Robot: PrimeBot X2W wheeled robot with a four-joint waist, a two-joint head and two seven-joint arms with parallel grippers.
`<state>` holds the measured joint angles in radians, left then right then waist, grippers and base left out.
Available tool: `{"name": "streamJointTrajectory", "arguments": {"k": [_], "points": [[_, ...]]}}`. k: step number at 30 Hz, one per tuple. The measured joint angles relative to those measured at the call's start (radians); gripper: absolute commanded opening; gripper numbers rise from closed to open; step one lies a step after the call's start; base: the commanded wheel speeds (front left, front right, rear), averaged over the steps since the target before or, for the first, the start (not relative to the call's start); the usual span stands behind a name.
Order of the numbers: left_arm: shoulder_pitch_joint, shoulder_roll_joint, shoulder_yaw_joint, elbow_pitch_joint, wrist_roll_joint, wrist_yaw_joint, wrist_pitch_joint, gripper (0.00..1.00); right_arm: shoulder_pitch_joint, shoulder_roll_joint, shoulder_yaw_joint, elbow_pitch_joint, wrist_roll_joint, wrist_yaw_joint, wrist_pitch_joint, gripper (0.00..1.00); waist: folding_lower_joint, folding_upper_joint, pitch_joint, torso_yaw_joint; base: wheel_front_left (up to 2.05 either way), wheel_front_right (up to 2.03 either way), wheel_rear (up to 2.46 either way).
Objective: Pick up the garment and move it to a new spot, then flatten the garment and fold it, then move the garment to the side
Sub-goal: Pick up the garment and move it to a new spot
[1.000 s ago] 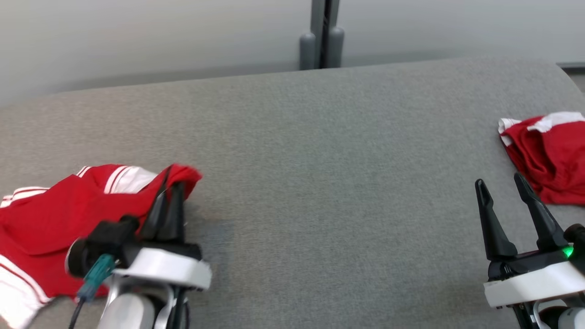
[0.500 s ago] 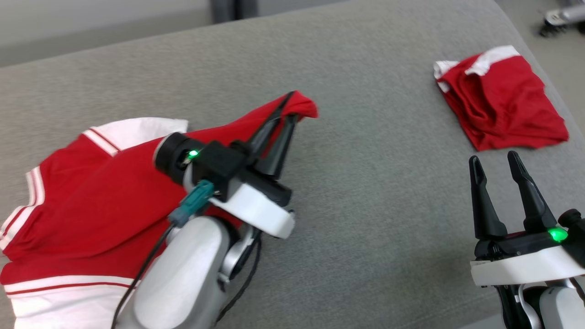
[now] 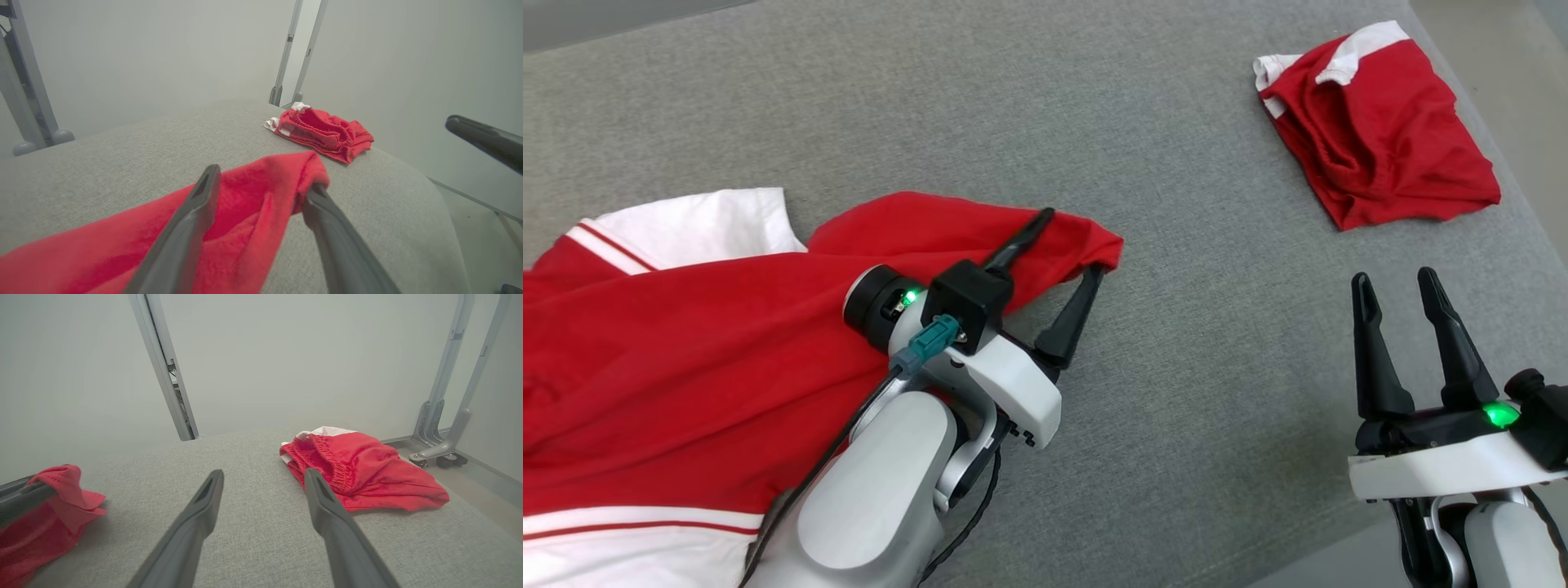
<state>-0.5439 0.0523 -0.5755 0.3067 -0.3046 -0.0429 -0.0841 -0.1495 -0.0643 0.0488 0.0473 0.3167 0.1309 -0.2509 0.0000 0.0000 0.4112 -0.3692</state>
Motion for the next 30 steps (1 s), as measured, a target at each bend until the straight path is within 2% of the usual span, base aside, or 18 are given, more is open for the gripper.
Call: {"name": "streamJointTrajectory", "arguments": {"k": [7,12,20,30], "points": [[0.022,0.008,0.016,0.002,-0.024,0.009,-0.051,1.0,-0.004,-0.009,-0.004,0.007,-0.008,0.0,-0.005,1.0,0.0,0.0,-0.037,0.054,0.0,0.0,0.0],[0.071,0.043,0.049,-0.034,-0.051,0.028,-0.06,1.0,0.01,-0.03,-0.017,0.002,-0.016,0.0,0.001,1.0,-0.0001,0.0,-0.08,0.13,0.0,0.0,0.0],[0.157,0.098,0.127,-0.092,-0.086,0.091,-0.076,1.0,0.027,-0.04,-0.031,-0.013,-0.022,0.0,0.026,1.0,0.0,0.0,-0.143,0.223,0.0,0.0,0.0],[0.297,0.178,0.285,-0.162,-0.161,0.184,-0.115,1.0,0.085,-0.055,-0.061,-0.039,-0.038,0.0,0.066,1.0,-0.0001,0.0,-0.22,0.296,0.0,0.0,0.0]]}}
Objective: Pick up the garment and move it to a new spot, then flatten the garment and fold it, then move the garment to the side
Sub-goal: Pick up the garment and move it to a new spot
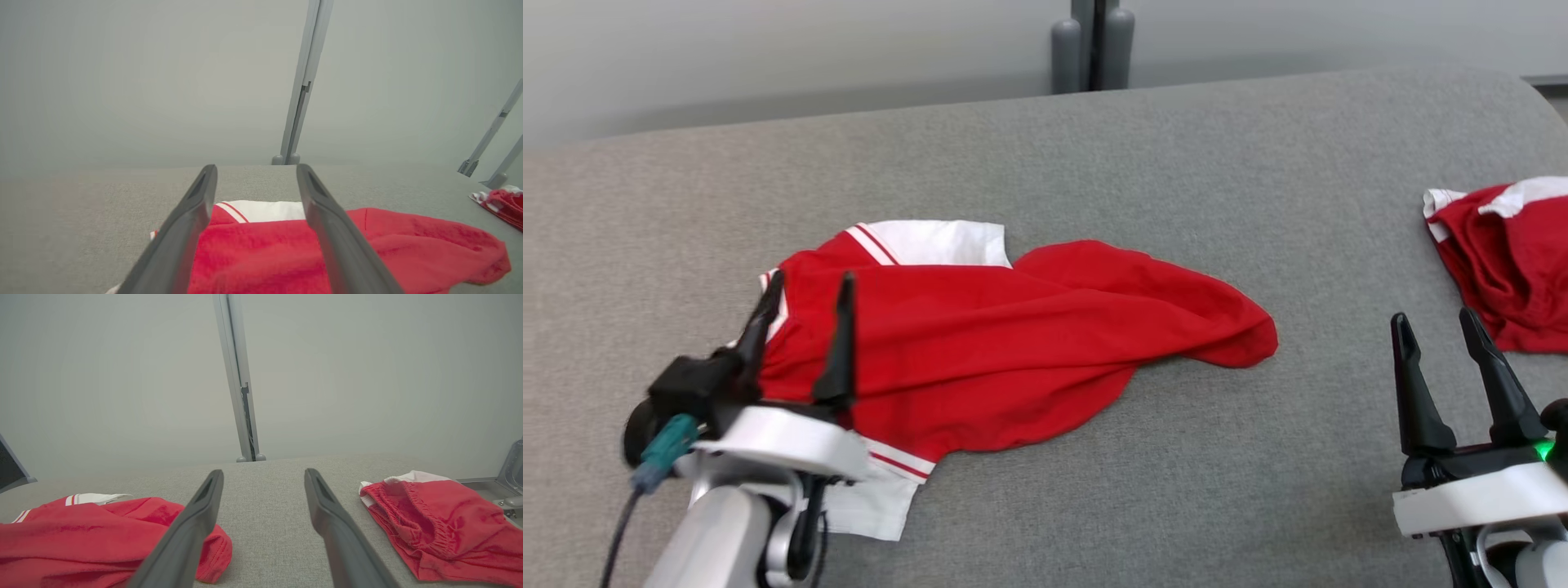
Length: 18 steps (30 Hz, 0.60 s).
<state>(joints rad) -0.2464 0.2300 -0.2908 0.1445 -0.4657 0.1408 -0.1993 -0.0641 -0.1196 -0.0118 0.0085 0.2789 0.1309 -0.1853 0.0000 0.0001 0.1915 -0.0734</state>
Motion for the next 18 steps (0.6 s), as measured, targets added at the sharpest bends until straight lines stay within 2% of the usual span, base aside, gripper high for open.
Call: {"name": "streamJointTrajectory", "arguments": {"k": [10,18], "points": [[0.119,0.044,0.07,-0.036,-0.036,0.011,-0.032,1.0,0.067,-0.015,-0.023,-0.028,-0.03,0.0,0.049,1.0,0.0,0.0,-0.058,0.04,0.0,0.0,0.0],[0.188,0.066,0.061,-0.06,-0.027,0.007,-0.039,1.0,0.11,-0.011,-0.02,-0.048,-0.032,0.0,0.081,1.0,0.0,0.0,-0.106,0.036,0.0,0.0,0.0]]}}
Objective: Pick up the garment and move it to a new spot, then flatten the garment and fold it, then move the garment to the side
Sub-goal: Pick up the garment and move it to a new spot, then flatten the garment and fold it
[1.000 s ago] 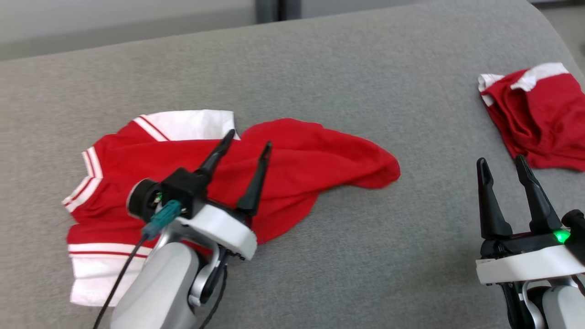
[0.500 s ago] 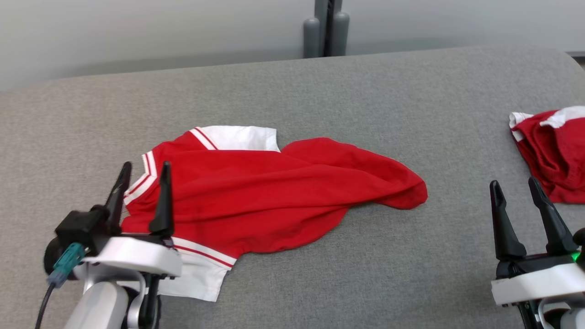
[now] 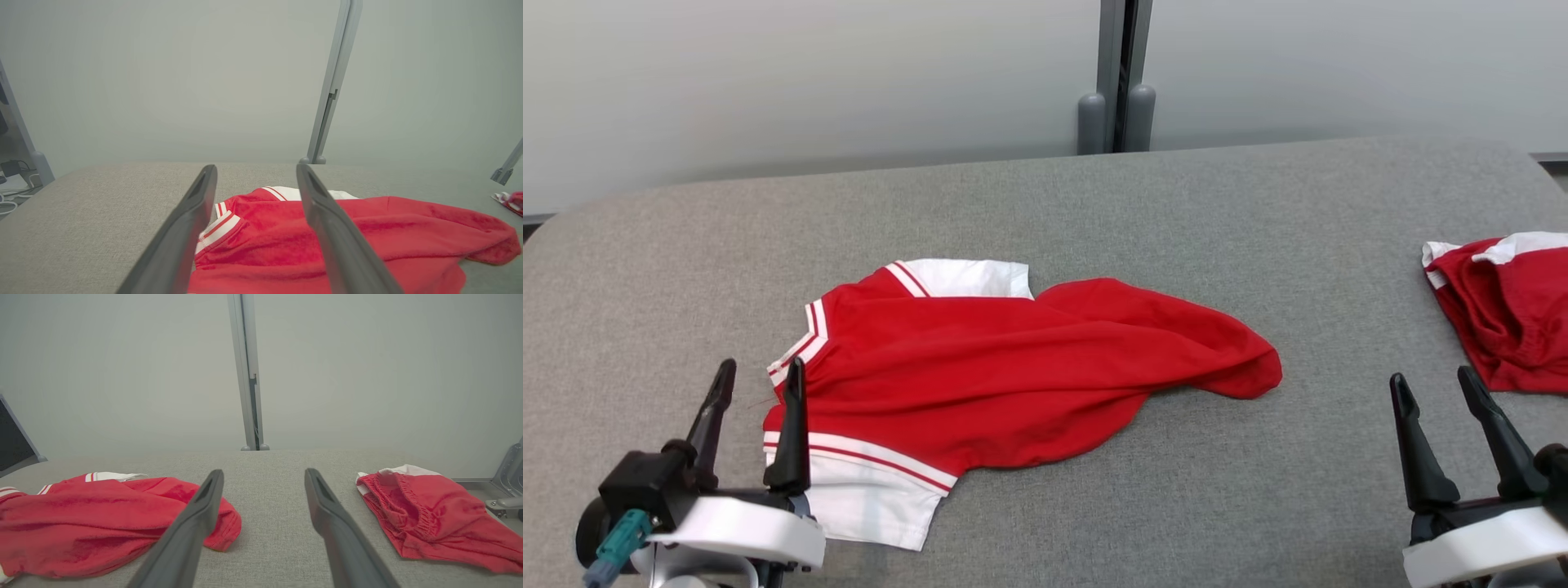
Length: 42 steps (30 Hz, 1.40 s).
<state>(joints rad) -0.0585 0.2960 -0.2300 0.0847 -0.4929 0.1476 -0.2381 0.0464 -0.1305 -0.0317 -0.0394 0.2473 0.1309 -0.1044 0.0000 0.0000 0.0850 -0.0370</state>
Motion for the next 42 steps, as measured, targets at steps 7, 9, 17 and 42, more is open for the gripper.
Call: {"name": "streamJointTrajectory", "arguments": {"k": [7,9,17,42], "points": [[0.052,0.001,-0.015,-0.019,0.003,0.012,0.005,1.0,0.032,-0.001,0.004,-0.012,-0.001,0.0,0.023,1.0,0.0,0.0,-0.034,0.001,0.0,0.0,0.0],[0.059,0.001,-0.018,-0.019,0.003,0.014,0.005,1.0,0.04,-0.001,0.006,-0.017,-0.001,0.0,0.028,1.0,0.0,0.0,-0.038,0.003,0.0,0.0,0.0],[0.059,0.002,-0.026,-0.033,0.009,0.029,0.014,1.0,0.045,-0.003,0.006,-0.035,-0.001,0.0,0.04,1.0,0.0,0.0,-0.038,0.012,0.0,0.0,0.0],[-0.062,-0.032,-0.074,-0.012,0.021,0.004,0.002,1.0,-0.037,-0.073,0.072,0.128,0.054,0.0,0.058,1.0,0.0,0.0,0.061,0.131,0.0,0.0,0.0]]}}
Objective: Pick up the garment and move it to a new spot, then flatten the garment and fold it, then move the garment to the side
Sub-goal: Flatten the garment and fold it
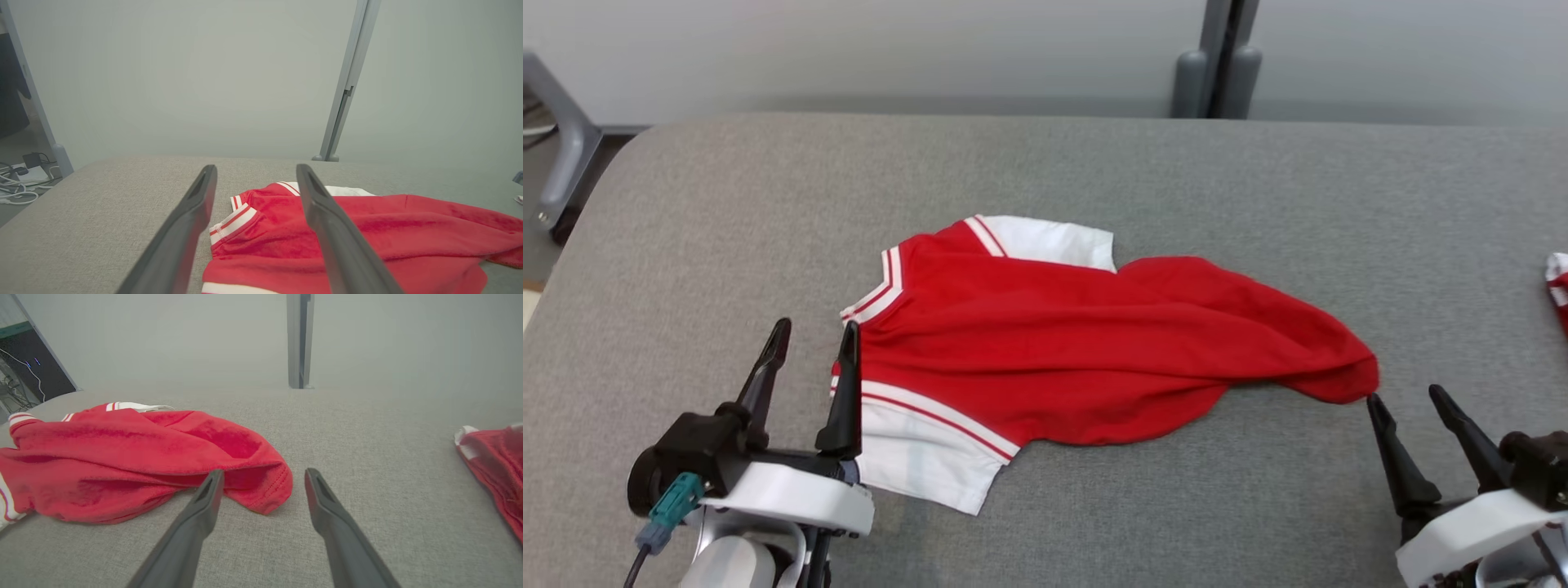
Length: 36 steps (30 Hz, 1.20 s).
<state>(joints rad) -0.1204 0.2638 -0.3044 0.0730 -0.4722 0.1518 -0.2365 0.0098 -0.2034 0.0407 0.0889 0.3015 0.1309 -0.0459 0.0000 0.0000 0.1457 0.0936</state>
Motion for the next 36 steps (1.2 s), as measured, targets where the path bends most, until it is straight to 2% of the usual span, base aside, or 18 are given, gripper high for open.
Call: {"name": "streamJointTrajectory", "arguments": {"k": [7,12,13,14,15,16,21,26,36], "points": [[-0.076,-0.034,-0.017,0.016,0.017,-0.013,-0.012,1.0,-0.092,-0.043,0.01,0.151,0.046,0.0,-0.027,1.0,0.0,0.0,0.09,0.049,0.0,0.0,0.0],[-0.108,-0.055,-0.011,0.03,0.032,-0.02,-0.021,1.0,-0.145,-0.05,0.031,0.221,0.075,0.0,-0.058,1.0,0.0,0.0,0.141,0.076,0.0,0.0,0.0],[-0.116,-0.059,-0.003,0.032,0.035,-0.025,-0.021,1.0,-0.164,-0.049,0.044,0.24,0.089,0.0,-0.077,0.91,0.0,0.0,0.152,0.082,0.0,0.0,0.0],[-0.116,-0.061,-0.001,0.034,0.038,-0.025,-0.022,1.0,-0.17,-0.049,0.049,0.246,0.098,0.0,-0.084,0.36,0.0,0.0,0.154,0.083,0.0,0.0,0.0],[-0.116,-0.063,0.002,0.035,0.04,-0.027,-0.023,1.0,-0.174,-0.05,0.056,0.251,0.104,0.0,-0.089,0.05,0.0,0.0,0.154,0.082,0.0,0.0,0.0],[-0.116,-0.065,0.006,0.035,0.041,-0.027,-0.024,1.0,-0.174,-0.051,0.066,0.253,0.105,0.0,-0.099,0.0,0.0,0.0,0.154,0.08,0.0,0.0,0.0],[-0.116,-0.068,0.024,0.036,0.055,-0.029,-0.024,1.0,-0.184,-0.062,0.098,0.239,0.124,0.0,-0.138,0.0,0.0,0.0,0.147,0.063,0.0,0.0,0.0],[-0.112,-0.068,0.039,0.03,0.071,-0.029,-0.025,1.0,-0.169,-0.069,0.102,0.166,0.121,0.0,-0.165,0.0,0.0,0.0,0.13,0.038,0.0,0.0,0.0],[-0.075,-0.048,0.063,0.015,0.076,-0.026,-0.027,1.0,-0.045,-0.048,0.017,-0.105,0.052,0.0,-0.15,0.0,0.0,0.0,0.081,-0.029,0.0,0.0,0.0]]}}
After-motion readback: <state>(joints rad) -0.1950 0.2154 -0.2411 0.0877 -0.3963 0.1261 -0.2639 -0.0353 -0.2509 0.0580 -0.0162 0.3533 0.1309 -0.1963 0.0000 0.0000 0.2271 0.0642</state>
